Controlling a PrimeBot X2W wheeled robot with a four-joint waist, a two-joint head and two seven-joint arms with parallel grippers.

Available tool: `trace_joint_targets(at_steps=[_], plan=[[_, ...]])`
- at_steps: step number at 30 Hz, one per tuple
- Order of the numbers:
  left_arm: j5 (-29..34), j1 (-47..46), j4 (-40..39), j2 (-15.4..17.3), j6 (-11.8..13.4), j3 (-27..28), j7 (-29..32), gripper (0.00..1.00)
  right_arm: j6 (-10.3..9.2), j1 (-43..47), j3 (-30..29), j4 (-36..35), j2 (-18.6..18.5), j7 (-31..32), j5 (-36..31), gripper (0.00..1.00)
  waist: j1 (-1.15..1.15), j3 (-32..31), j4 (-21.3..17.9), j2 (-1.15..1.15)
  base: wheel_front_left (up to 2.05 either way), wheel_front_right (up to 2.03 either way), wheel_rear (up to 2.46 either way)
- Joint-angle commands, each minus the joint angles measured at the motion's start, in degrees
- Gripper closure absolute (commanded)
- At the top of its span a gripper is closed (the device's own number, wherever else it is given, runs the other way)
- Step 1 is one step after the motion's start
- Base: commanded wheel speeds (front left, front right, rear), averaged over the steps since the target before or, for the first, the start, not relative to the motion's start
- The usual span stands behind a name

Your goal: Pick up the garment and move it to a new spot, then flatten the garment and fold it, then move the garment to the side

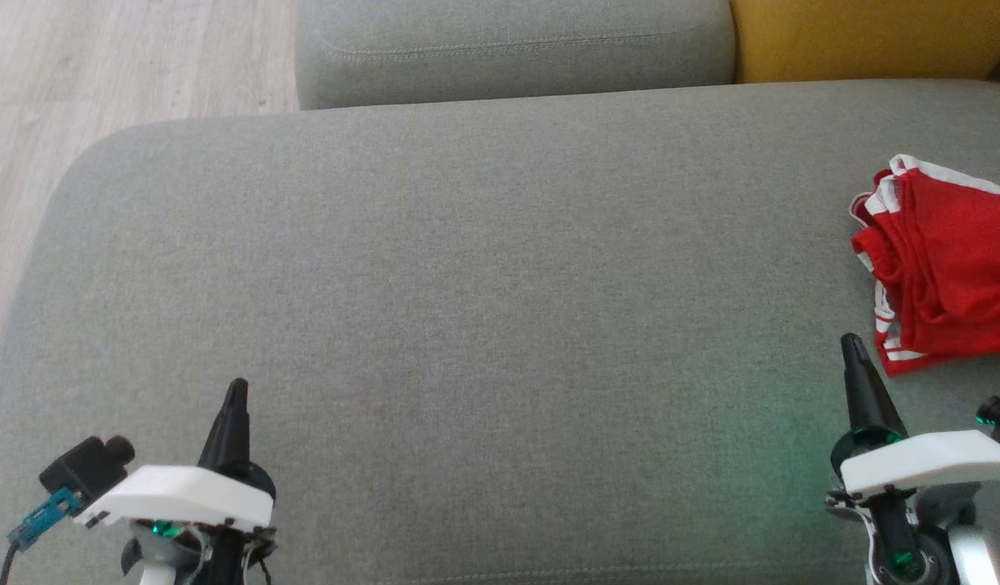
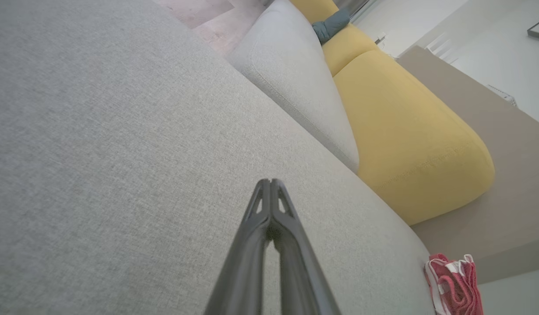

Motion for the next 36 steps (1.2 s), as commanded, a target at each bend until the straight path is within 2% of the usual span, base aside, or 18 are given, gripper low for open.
trace_joint_targets(at_steps=[1, 36], plan=[[-1.81, -3.05, -1.47, 0.17, -0.68, 1.72, 0.33, 1.00, -0.03, -2.84, 0.24, -1.53, -0.67, -0.54, 2.06, 1.00, 0.00, -0.03, 0.00, 0.00, 0.00, 0.00, 0.00], [-23.52, -5.18, 0.76, -2.08, -5.46, 7.95, 5.60, 1.00, -0.04, -4.88, -0.91, 2.59, -0.75, -0.55, 25.57, 1.00, 0.00, -0.79, 0.05, 0.00, 0.00, 0.00, 0.00]])
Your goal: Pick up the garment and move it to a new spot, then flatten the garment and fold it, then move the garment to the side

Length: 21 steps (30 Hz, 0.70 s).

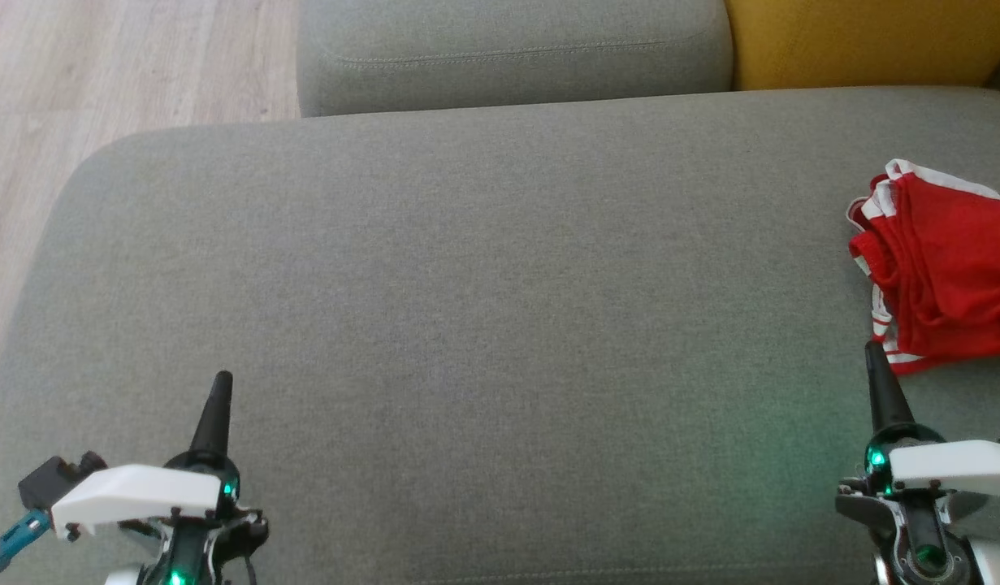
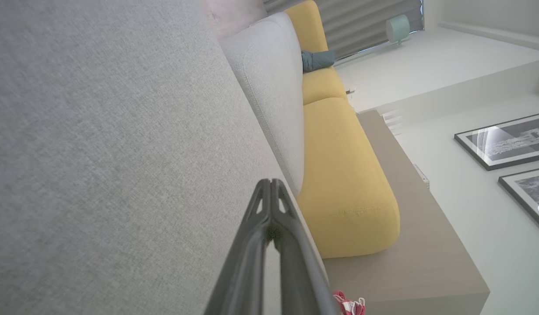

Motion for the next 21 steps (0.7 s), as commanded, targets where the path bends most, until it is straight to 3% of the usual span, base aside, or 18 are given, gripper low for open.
trace_joint_targets(at_steps=[1, 21], plan=[[-1.75, -3.73, -1.36, 0.29, -0.69, 2.32, 0.44, 1.00, -0.04, -3.58, 0.73, -1.44, -0.74, -0.26, 2.00, 1.00, 0.00, -0.03, 0.00, 0.00, 0.00, 0.00, 0.00], [-14.04, -4.96, -0.07, -1.11, -3.42, 6.05, 3.58, 1.00, -0.05, -4.75, 0.02, 0.92, -0.75, -0.22, 15.39, 1.00, 0.00, -0.47, 0.03, 0.00, 0.00, 0.00, 0.00]])
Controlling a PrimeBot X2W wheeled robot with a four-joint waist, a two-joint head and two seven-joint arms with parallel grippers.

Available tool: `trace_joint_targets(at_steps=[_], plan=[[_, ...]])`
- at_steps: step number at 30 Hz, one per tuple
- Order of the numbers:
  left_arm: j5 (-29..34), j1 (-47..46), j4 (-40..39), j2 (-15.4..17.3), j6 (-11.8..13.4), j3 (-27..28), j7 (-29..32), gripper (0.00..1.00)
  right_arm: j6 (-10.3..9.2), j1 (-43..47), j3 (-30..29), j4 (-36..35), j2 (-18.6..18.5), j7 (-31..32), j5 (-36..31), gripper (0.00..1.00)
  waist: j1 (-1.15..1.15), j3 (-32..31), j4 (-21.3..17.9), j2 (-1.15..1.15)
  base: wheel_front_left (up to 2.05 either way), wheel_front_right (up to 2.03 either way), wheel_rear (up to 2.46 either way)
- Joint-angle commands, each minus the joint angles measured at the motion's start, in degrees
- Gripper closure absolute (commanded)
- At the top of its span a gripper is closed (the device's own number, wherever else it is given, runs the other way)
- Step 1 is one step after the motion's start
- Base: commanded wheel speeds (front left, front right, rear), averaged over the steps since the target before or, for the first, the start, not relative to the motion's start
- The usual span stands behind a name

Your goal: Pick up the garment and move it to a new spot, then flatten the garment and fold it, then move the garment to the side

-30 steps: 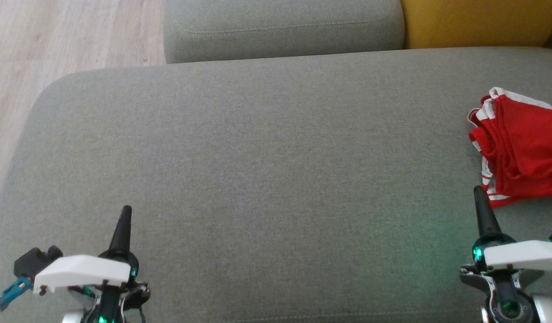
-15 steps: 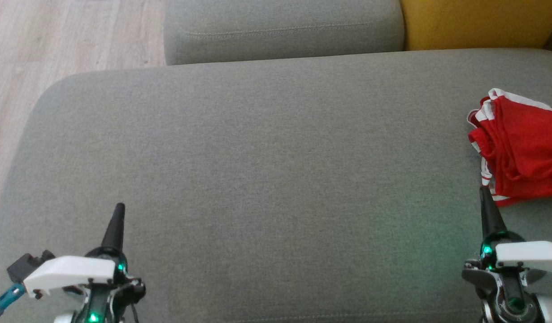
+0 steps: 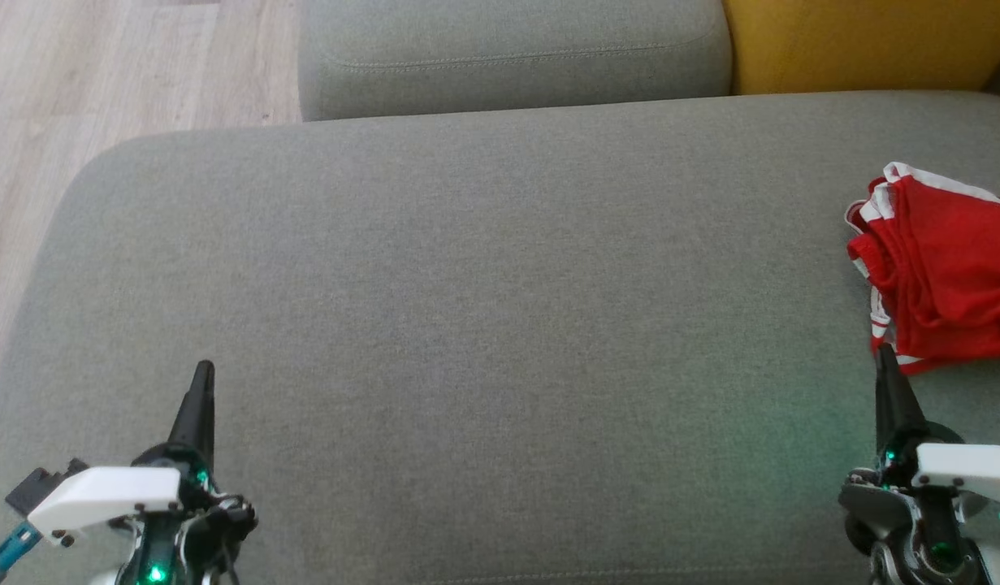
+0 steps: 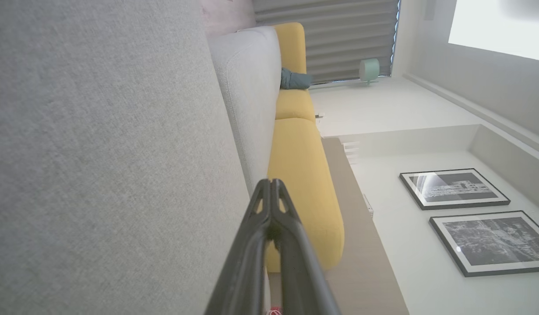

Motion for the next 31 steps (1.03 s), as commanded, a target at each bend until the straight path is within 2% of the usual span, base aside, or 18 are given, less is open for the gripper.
trace_joint_targets(at_steps=[1, 9, 31], plan=[[-1.05, -3.70, -1.53, 0.21, -0.56, 2.31, 0.30, 1.00, -0.05, -3.53, 0.80, -1.64, -0.75, -0.20, 1.32, 1.00, 0.00, -0.01, 0.00, 0.00, 0.00, 0.00, 0.00], [-5.93, -4.19, -1.02, -0.37, -1.65, 3.82, 1.57, 1.00, -0.05, -4.00, 0.50, -0.70, -0.75, -0.18, 6.65, 1.00, 0.00, -0.18, 0.01, 0.00, 0.00, 0.00, 0.00], [-5.63, -4.23, -0.99, -0.67, -1.66, 4.26, 1.92, 1.00, -0.05, -4.02, 0.33, -0.68, -0.63, -0.04, 6.57, 1.00, 0.00, -0.18, 0.01, 0.00, 0.00, 0.00, 0.00]])
